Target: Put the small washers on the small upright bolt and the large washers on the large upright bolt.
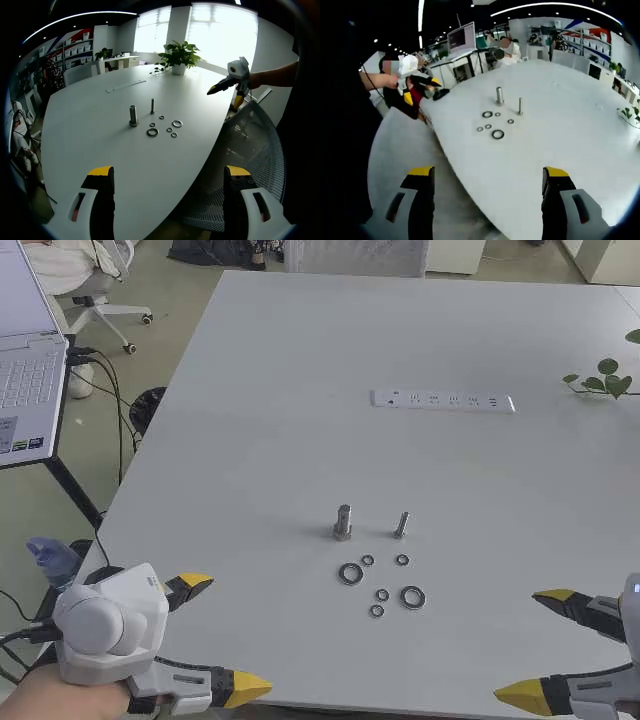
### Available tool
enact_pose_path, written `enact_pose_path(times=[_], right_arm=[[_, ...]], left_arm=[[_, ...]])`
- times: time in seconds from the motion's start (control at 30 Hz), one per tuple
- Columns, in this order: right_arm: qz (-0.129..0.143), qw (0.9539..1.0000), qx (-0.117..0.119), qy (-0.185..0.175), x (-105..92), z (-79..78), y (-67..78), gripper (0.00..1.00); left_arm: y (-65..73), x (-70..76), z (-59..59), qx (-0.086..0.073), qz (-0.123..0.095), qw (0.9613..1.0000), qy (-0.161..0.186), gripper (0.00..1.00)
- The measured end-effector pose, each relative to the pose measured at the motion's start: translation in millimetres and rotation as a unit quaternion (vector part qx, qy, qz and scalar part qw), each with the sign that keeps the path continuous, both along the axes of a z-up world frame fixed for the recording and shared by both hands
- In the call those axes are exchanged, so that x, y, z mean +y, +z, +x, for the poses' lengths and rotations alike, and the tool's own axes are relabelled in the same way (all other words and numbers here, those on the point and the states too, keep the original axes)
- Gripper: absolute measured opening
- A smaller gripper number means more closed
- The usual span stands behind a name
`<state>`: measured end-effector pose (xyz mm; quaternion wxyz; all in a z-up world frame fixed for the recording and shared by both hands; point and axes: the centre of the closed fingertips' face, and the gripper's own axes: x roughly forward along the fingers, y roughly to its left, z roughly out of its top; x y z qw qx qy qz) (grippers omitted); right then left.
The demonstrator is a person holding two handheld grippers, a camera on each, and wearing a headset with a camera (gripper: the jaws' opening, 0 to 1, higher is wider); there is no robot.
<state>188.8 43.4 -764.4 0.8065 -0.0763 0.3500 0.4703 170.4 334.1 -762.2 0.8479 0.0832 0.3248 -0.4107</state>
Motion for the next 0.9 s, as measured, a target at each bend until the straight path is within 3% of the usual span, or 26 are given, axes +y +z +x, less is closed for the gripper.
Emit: enact_pose_path(times=[0.43,0.47,0.57,0.63,0.8,0.9], right_arm=[[-0.001,1.0,0.009,0.003,-6.7,1.4,-5.3,0.8],[0.002,0.9999,0.017,0.001,-6.8,0.0,-5.5,0.78],[0.013,0.9997,0.022,-0.006,-3.6,0.1,-4.3,0.76],[0.009,0.9997,0.022,-0.001,-0.6,-0.8,-5.4,0.77],[0.004,0.9997,0.024,0.005,5.1,4.2,-5.7,0.78],[-0.001,0.9996,0.023,0.014,10.2,8.6,-3.4,0.79]], left_arm=[[7.7,-8.3,5.1,-0.004,-0.006,1.0,0.004,0.88],[6.9,-10.3,5.5,-0.005,-0.006,1.0,0.002,0.88],[1.9,-14.5,3.5,0.006,-0.007,1.0,-0.001,0.88],[1.9,-15.6,3.8,-0.001,0.002,1.0,-0.009,0.88],[-0.3,-16.1,6.5,0.007,0.005,0.9999,-0.008,0.88],[0.5,-16.8,8.0,0.002,0.004,1.0,-0.008,0.9]])
